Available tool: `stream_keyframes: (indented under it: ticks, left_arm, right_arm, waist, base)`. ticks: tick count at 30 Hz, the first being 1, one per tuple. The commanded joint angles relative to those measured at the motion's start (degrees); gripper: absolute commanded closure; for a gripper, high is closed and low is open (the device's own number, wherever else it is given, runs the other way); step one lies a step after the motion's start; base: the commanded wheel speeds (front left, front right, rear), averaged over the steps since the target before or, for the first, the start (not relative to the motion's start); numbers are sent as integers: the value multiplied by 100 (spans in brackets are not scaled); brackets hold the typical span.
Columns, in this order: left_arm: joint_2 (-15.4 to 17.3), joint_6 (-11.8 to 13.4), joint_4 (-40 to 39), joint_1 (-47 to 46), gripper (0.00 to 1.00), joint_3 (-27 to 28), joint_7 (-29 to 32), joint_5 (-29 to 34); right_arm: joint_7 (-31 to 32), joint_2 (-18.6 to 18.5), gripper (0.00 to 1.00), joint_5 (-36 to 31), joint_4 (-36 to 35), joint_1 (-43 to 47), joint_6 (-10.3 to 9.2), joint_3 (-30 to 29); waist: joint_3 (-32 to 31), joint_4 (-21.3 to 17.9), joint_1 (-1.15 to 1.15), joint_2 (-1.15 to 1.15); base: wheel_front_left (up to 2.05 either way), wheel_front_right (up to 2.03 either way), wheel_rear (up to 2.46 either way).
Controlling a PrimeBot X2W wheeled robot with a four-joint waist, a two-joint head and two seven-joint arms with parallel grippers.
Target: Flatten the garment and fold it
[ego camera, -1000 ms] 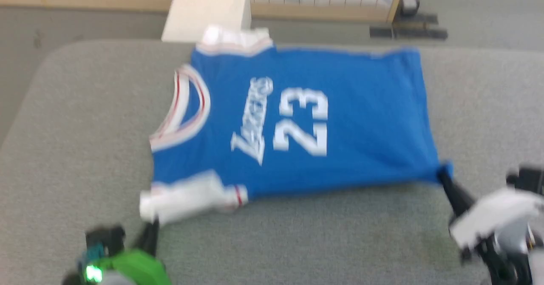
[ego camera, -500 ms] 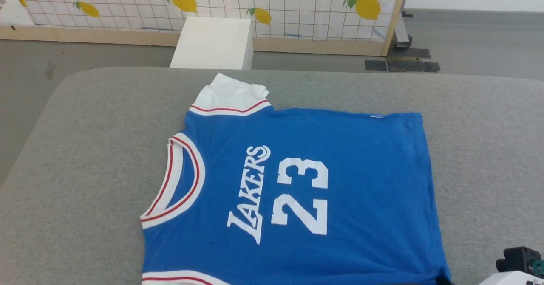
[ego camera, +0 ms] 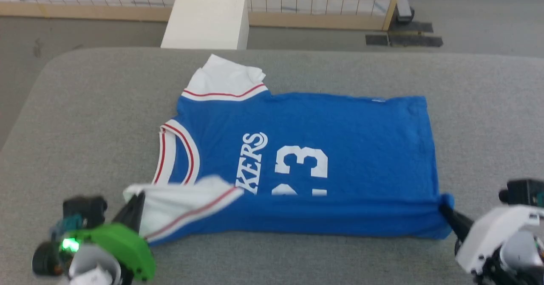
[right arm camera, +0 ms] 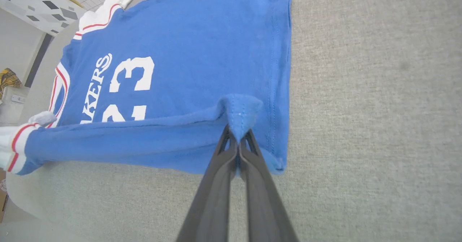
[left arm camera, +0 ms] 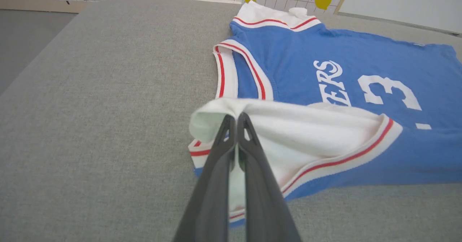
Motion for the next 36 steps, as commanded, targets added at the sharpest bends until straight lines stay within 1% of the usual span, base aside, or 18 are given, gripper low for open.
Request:
stream_keyframes:
  ticks: [1, 5, 11, 15, 20, 21, 22, 23, 24, 25, 27, 31, 33, 34, 36]
  left_arm:
    - [52, -73, 111, -300, 100, -52, -1, 96]
    - [-25, -279, 539, -999, 100, -165, -154, 214]
    - [-144, -636, 1366, -1764, 100, -313, -396, 268]
    - [-261, -792, 1847, -2071, 100, -401, -584, 288]
    - [-410, -940, 2418, -2247, 100, -472, -665, 199]
    - [-451, -955, 2531, -2261, 100, -471, -660, 153]
    - [-468, -970, 2603, -2272, 100, -481, -649, 134]
    - [-488, -975, 2674, -2283, 92, -473, -654, 104]
    - [-505, -971, 2716, -2282, 23, -456, -638, 63]
    - [-501, -947, 2728, -2282, 0, -430, -650, 46]
    - [-483, -864, 2693, -2238, 0, -341, -697, -3]
    - [-400, -584, 2391, -1947, 0, -165, -725, -61]
    - [-360, -378, 2192, -1678, 0, -124, -508, -114]
    - [-325, -148, 1949, -1368, 0, -112, -122, -205]
    - [-282, 118, 1669, -1053, 0, -129, 351, -284]
  right_arm:
    - [79, -28, 100, -141, 13, -227, -8, 28]
    - [372, -10, 100, -447, 180, -640, -8, 53]
    - [607, 63, 100, -887, 506, -1123, -8, 36]
    - [785, 111, 100, -1122, 753, -1315, -8, 29]
    - [814, 140, 100, -1222, 1018, -1453, -8, 64]
    - [784, 143, 94, -1204, 1054, -1476, -8, 85]
    - [744, 145, 62, -1177, 1071, -1495, -8, 98]
    - [697, 146, 6, -1135, 1084, -1511, -8, 105]
    - [642, 147, 0, -1096, 1074, -1519, -8, 95]
    - [566, 148, 0, -1035, 1042, -1522, -8, 72]
    - [448, 150, 0, -925, 926, -1488, -8, -3]
    - [243, 153, 0, -694, 556, -1268, -8, -265]
    - [175, 153, 0, -594, 391, -1084, -8, -377]
    - [134, 154, 0, -510, 235, -888, -8, -460]
    - [125, 154, 0, -437, 103, -719, -8, -522]
  waist:
    - [272, -8, 0, 0]
    - [588, 8, 0, 0]
    - [975, -4, 0, 0]
    - [1128, -17, 0, 0]
    - [1186, -21, 0, 0]
    - [1164, -20, 0, 0]
    - [1143, -18, 0, 0]
    - [1095, -14, 0, 0]
    - [1048, -8, 0, 0]
    - [981, 2, 0, 0]
    - [828, 23, 0, 0]
    - [483, 59, 0, 0]
    - [325, 73, 0, 0]
    - [220, 79, 0, 0]
    - [162, 75, 0, 0]
  base:
    - [0, 0, 0]
    - [0, 0, 0]
    - [0, 0, 0]
    - [0, 0, 0]
    - [0, 0, 0]
    - [0, 0, 0]
    - [0, 0, 0]
    - [0, 0, 0]
    - [0, 0, 0]
    - [0, 0, 0]
    - [0, 0, 0]
    - [0, 0, 0]
    - [0, 0, 0]
    - [0, 0, 0]
    - [0, 0, 0]
